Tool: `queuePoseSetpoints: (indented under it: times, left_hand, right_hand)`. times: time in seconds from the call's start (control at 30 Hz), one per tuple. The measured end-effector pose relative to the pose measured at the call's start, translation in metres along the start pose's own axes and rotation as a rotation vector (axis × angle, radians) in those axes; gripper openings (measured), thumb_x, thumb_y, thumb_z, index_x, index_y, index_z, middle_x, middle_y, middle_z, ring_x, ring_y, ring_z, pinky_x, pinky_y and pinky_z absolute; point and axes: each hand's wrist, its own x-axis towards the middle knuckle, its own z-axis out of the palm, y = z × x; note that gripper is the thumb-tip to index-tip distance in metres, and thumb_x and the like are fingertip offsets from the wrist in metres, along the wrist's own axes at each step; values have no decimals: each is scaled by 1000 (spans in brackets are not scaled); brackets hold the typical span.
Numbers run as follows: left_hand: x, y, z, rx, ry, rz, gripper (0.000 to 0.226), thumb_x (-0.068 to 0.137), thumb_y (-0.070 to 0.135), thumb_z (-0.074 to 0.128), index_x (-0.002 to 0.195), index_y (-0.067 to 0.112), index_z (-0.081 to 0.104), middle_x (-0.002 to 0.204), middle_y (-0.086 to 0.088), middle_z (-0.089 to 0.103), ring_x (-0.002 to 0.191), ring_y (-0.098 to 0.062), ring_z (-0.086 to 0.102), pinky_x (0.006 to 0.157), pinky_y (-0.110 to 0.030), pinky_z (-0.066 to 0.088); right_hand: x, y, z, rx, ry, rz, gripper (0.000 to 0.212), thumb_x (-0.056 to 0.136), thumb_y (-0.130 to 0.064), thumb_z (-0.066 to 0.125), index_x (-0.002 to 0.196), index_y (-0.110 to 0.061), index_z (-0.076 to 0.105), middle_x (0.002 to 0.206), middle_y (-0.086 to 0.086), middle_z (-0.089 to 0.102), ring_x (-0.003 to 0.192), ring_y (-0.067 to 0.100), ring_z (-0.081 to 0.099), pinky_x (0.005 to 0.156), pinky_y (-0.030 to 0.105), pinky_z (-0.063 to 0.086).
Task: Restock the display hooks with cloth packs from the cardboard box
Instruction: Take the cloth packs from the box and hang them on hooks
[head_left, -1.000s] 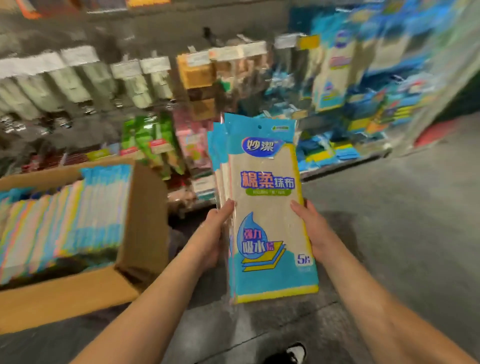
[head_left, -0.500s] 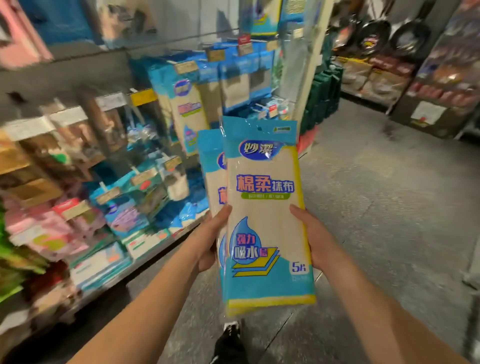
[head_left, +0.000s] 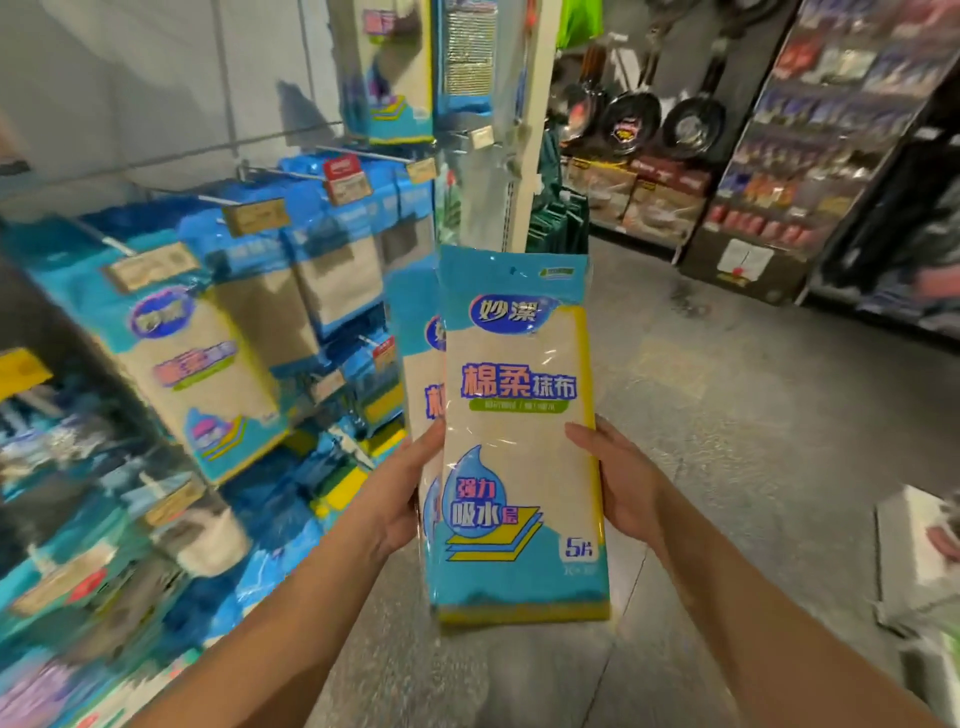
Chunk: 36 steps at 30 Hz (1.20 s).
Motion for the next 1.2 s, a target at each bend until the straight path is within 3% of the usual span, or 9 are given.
queuePoseSetpoints:
  times: [0.13,0.37,0.53,0.67,0.77,0.83,0.93,1.07,1.2]
  left_hand:
    - [61,34,23,17,-45,-26,57,86,42,64,137,16,60,128,-19,67,115,-40,66,82,-49,61]
    - [162,73,67,-30,-16,48,48,83,39,64,125,14,67,117,-18,72,97,-34,74,69,-43,62]
    - [239,96,107,-68,39,130,49,84,39,64,127,15,66,121,-17,71,104,-35,72,77,-45,61]
    - [288,118,144,-127,105,164,56,81,41,65,129,13,65,122,-19,70,104,-37,71,77,-49,62]
    - [316,136,168,-146,97,208,55,83,40,62,131,13,64,123,-19,69,106,-37,70,78,-49,62]
    - [332,148,177,-168,111,238,54,83,39,63,130,12,64,121,-20,70,104,-37,71,75,-48,62]
    - [353,169,182,-184,130,242,58,83,41,64,133,12,63,127,-21,67,113,-41,67,85,-54,59]
    - [381,200,181,-159,157,310,53,85,40,64,129,11,65,124,-21,68,108,-39,69,78,-51,61]
    - [415,234,160,-166,217,397,56,89,37,65,138,12,58,129,-21,66,116,-42,65,94,-59,54]
  right_hand:
    - [60,-32,-18,12,8,0,30,99,-24,55,129,-24,56,116,6,72,105,29,70,93,54,54]
    - [175,-95,-61,-135,-46,-56,27,97,-22,58,125,-23,58,115,-1,73,109,22,68,98,46,53]
    - [273,-160,-99,-290,-164,-123,23,97,-27,58,120,-22,60,115,0,72,106,20,68,95,41,54]
    - [346,-235,-119,-327,-164,-205,38,97,-34,60,130,-16,52,97,1,70,79,13,65,67,30,55]
    - [395,-311,-122,-548,-80,-413,55,93,-47,62,140,-24,44,123,-6,59,101,7,61,76,25,51]
    - [419,-362,-113,-746,-33,-604,55,95,-45,59,142,-24,42,125,-9,55,106,6,56,77,20,45]
    - [454,-420,-85,-1026,-46,-861,53,96,-39,61,142,-18,45,136,0,53,118,12,52,94,26,45]
    - [500,-466,-42,-1390,-192,-938,53,95,-39,62,142,-16,48,141,4,53,126,20,52,101,29,39]
    - [543,-496,1,-1535,-266,-948,45,96,-41,60,134,-17,57,133,6,60,115,24,56,88,29,41]
